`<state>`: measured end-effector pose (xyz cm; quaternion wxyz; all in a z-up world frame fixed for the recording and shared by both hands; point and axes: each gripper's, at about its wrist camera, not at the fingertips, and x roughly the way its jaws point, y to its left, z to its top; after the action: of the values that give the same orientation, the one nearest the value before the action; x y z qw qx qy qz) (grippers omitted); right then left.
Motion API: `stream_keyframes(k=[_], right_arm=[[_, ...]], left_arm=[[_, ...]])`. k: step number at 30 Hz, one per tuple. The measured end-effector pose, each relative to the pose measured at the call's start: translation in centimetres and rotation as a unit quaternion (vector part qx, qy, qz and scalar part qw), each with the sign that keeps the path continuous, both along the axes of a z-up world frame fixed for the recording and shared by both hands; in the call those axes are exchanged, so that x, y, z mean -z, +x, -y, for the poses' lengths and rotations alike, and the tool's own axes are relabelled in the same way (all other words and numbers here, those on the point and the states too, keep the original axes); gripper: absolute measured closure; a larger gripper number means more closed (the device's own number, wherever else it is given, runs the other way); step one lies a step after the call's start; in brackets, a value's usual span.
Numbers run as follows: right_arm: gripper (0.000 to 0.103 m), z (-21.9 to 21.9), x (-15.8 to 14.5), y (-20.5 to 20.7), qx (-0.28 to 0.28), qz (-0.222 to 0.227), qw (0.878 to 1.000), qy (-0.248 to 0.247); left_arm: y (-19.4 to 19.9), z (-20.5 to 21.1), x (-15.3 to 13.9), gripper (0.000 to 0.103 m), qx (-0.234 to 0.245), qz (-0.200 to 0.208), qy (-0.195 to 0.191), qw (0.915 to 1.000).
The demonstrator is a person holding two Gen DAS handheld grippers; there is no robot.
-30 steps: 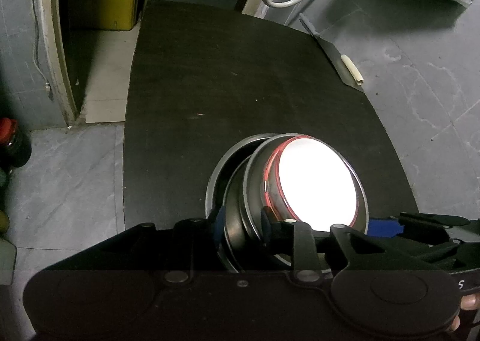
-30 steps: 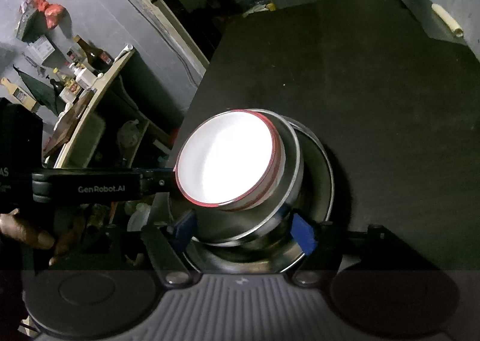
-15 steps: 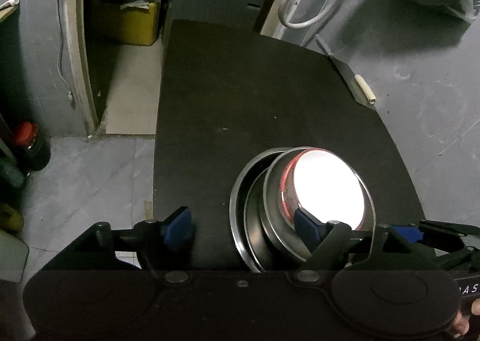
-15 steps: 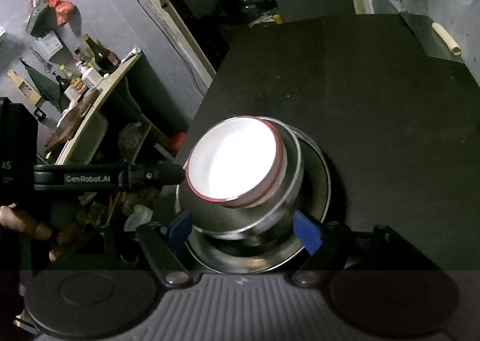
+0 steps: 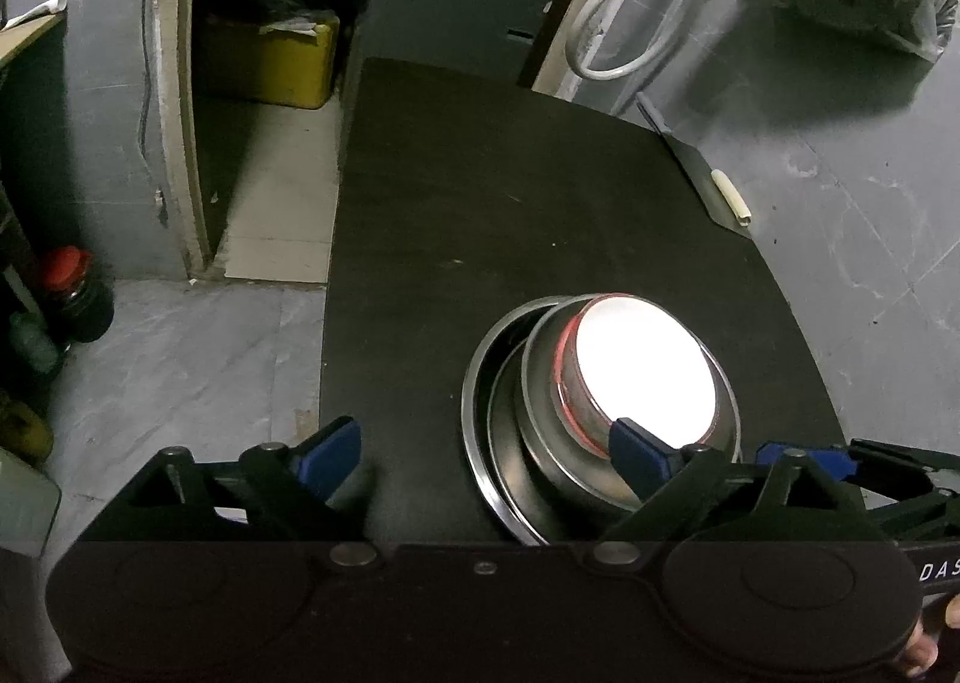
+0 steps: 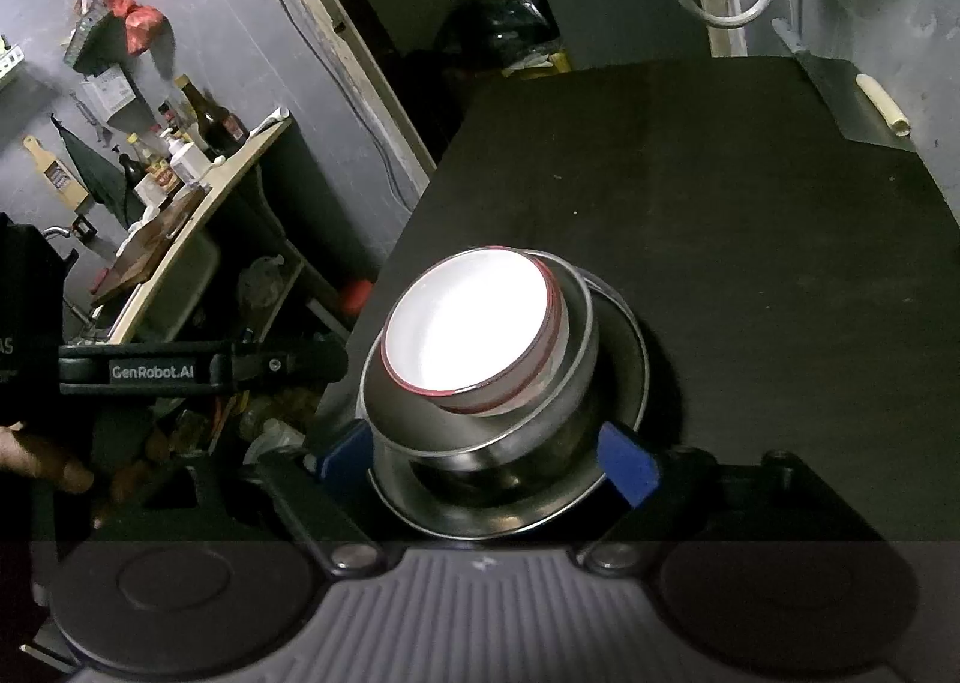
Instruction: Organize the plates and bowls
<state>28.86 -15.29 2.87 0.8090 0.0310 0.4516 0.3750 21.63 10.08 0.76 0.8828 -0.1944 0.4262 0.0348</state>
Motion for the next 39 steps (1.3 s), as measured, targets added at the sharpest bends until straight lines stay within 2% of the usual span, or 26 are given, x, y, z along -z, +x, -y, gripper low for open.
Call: stream_keyframes(k=[9,17,29,39], right_arm=[[0.010,0.4,-0.5,-0.3,-0.007,0.016,1.000,0.002],[0.003,1.5,-0.9,-0.7,-0.013,0.031,0.999,0.006],[0.000,3.7,-1.3,-1.6,-0.009,0.054,0.998,0.016],[0.000,5.1,-1.5,-3.6,0.045,0.072,0.996,0.027]], left_arm=[[-1.4,0.5,-0.6,0.009,-0.017,0.019,0.002,0.9997],[-2.3,1.5,-1.3,0.001,-0.037,0.034,0.008,0.9987],[-3.5,3.7,-1.6,0.001,-0.063,0.020,0.021,0.9976],[-5.0,4.4,-1.7,0.001,-0.074,0.024,0.032,0.9964]])
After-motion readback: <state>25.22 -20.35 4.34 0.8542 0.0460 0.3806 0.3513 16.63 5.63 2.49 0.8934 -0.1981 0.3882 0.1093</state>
